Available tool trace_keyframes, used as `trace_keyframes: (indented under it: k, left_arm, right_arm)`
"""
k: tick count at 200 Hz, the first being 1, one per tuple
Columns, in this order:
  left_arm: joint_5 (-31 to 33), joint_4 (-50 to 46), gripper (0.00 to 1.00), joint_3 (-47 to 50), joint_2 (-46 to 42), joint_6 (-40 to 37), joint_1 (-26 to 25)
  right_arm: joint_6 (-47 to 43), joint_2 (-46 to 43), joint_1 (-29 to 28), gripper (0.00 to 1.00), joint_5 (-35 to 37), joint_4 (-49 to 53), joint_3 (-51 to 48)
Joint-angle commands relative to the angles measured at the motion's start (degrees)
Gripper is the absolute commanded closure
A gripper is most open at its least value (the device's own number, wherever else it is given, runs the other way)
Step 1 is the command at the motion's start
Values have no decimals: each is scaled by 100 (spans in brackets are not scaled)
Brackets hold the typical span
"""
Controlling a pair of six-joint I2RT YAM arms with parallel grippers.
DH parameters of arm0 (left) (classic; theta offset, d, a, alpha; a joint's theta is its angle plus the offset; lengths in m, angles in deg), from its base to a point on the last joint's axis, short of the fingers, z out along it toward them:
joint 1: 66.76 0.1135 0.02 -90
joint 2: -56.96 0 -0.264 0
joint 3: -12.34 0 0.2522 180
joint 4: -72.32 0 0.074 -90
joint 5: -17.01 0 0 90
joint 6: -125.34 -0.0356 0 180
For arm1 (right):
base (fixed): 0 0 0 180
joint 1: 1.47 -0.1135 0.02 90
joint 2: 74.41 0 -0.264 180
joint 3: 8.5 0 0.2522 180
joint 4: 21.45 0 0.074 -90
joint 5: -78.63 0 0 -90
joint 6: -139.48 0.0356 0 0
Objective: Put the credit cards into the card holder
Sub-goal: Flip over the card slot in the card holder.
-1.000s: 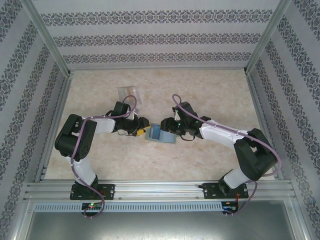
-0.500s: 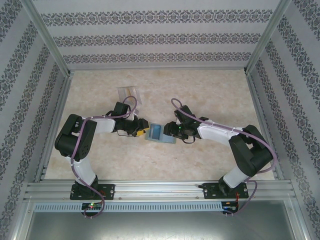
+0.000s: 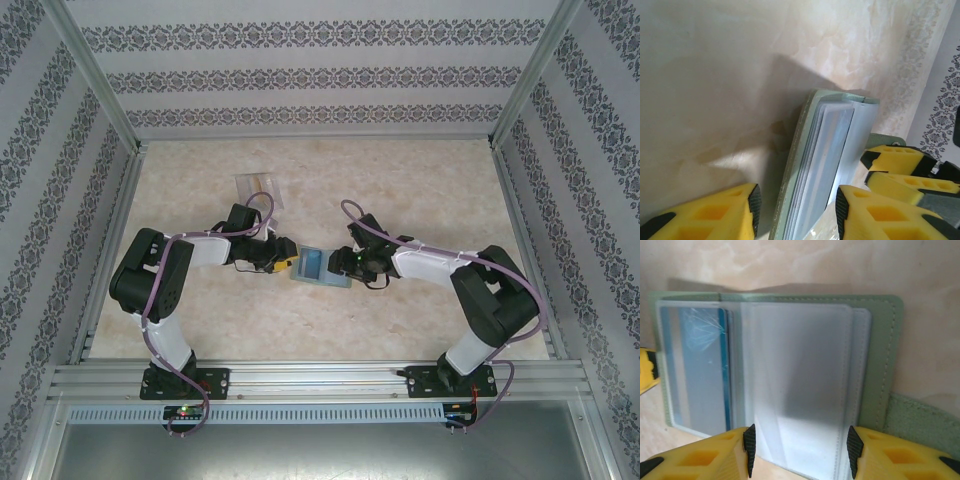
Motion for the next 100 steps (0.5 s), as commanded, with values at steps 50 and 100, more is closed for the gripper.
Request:
trace_keyframes:
  k: [50, 100]
  left_arm:
    - [9, -85, 57, -90, 49, -92, -39]
    - [11, -100, 61, -74, 32, -96, -45]
  right_arm:
    - [3, 9, -13, 48, -107, -87, -28]
    - [-40, -89, -4, 50, 12, 48, -15]
